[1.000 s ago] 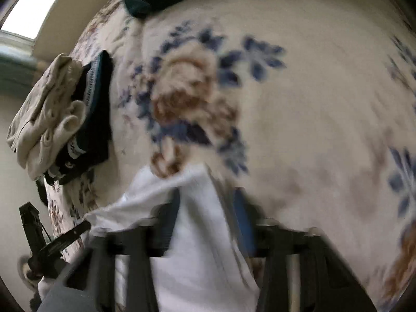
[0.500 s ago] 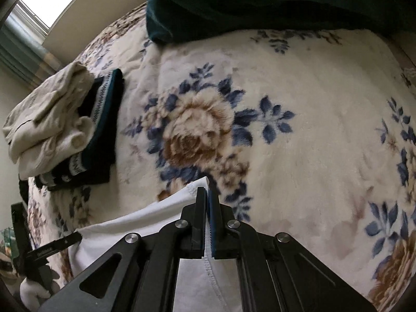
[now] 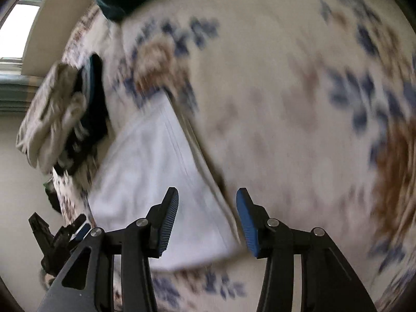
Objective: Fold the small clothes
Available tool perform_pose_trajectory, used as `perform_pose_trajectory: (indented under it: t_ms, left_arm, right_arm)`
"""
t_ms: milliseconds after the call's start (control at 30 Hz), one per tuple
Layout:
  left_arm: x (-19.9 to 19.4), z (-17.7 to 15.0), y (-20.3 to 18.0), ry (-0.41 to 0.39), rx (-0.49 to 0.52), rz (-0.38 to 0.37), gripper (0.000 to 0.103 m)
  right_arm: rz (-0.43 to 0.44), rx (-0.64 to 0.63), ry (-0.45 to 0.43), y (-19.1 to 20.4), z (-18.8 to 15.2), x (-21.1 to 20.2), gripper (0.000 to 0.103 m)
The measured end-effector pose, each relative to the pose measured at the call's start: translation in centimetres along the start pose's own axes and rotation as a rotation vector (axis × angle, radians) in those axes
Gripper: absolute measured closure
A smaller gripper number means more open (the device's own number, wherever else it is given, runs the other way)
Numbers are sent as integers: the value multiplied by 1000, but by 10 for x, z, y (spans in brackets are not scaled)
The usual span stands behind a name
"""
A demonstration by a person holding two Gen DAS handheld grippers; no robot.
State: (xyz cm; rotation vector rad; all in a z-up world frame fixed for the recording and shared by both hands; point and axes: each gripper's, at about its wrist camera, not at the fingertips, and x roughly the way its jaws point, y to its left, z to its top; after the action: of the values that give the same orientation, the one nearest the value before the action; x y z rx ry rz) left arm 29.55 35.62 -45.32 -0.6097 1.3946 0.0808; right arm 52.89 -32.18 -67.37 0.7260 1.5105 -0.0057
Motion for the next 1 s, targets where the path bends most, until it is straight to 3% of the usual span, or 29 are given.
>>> perform_pose_trajectory:
  t_ms: [67,133,167,267,300,367,400,533,600,700,800,867,900,933,967,1000]
  left_arm:
    - [8,-12,5,30,-33,-13,35]
    - [13,-20,9,50,-54,-31,35]
    - [14,-22,11,51,-60,-39,36]
    - [16,-24,18,40,-77,-102,35]
    - [17,-25,19,37,-87,-135,34]
    - [26,-24,27,47,-125,-221,27]
    - [33,-23,32,54,-149,-254,26]
    - [39,-22,39,42,-184,-333,10]
    - [40,-22,31,40,-154,-324,10]
    - [39,-25,16,35,-86,-326,10]
    - [40,-27,6,24,-58,-347,11]
    - [40,-31,-3,7,-31,-368,24]
    - [39,-31,-6,3,-16,-356,50]
    - [40,-31,-10,10,-3,-352,86]
    - [40,-31,-12,15,6,-349,94]
    - [38,-31,-14,1,10,-340,94]
  right_arm:
    - [-9,21,56,-10,-16,16,58]
    - [-84,25,15,-20,-28,22,82]
    - [-105,36,2,-26,-32,22,82]
    - [-25,144,-2,-45,-40,17,81]
    - [37,196,2,-52,-45,14,77]
    - [144,257,10,-61,-52,14,43]
    - [219,287,6,-65,-59,16,39]
    - [301,314,82,-69,-73,54,38]
    - [359,349,103,-68,-78,77,38]
    - [408,350,55,-60,-75,82,22]
    - [457,351,21,-49,-71,85,22]
    - [467,356,13,-46,-69,87,22]
    - [483,361,3,-44,-68,88,22]
    - [494,364,-2,-43,-66,88,24]
    - [497,363,-7,-42,-67,89,31]
    - [501,361,-13,-38,-65,89,38]
